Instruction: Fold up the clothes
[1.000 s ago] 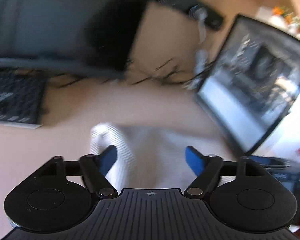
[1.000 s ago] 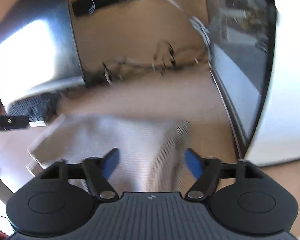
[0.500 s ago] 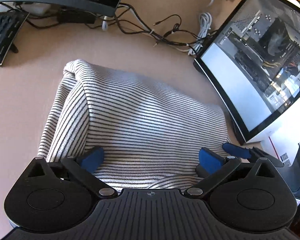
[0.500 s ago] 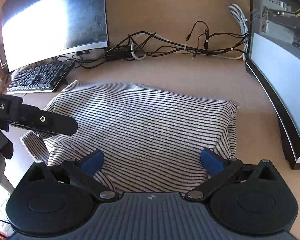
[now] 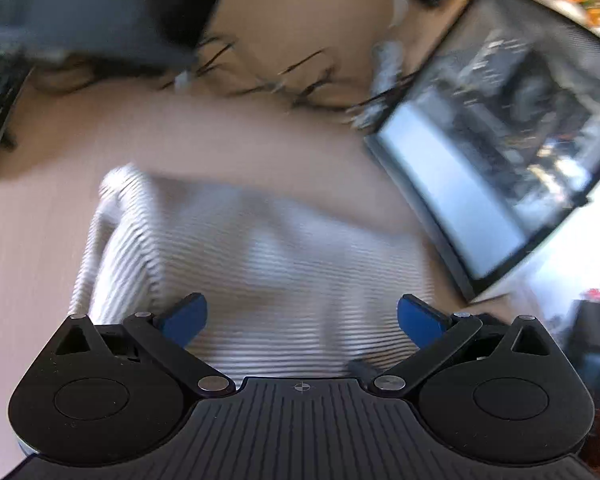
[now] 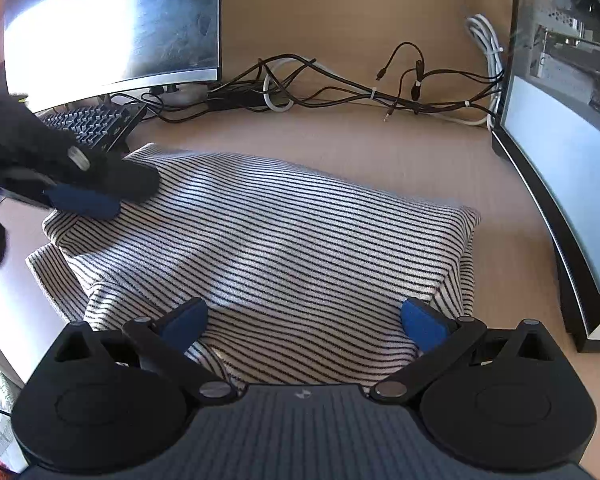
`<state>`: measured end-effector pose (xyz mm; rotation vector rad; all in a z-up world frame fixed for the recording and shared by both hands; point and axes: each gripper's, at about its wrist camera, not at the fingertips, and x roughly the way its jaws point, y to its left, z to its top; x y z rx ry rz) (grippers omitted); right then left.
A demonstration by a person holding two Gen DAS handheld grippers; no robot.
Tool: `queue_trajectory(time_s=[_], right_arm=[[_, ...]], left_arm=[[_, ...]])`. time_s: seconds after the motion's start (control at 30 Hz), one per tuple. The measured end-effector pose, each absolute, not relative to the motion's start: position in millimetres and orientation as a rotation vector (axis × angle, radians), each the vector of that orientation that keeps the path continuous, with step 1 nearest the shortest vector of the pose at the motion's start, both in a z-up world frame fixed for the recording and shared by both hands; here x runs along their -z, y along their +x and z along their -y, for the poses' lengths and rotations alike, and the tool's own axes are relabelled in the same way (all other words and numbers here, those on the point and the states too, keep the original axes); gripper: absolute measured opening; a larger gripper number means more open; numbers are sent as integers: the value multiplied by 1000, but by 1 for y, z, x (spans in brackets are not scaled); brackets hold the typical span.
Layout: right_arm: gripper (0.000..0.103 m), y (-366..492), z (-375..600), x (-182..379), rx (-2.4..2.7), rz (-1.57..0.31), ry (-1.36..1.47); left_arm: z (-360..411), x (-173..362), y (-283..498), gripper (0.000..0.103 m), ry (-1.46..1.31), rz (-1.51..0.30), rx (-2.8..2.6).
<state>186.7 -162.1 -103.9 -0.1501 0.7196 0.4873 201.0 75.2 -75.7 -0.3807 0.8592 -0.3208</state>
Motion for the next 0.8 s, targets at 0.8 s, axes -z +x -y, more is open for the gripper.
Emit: queue_trajectory(time_s=[0.8], right_arm=[[96, 260, 168, 95, -397, -755, -173]], left_arm=[[-86, 91, 287, 103, -272, -845, 434]])
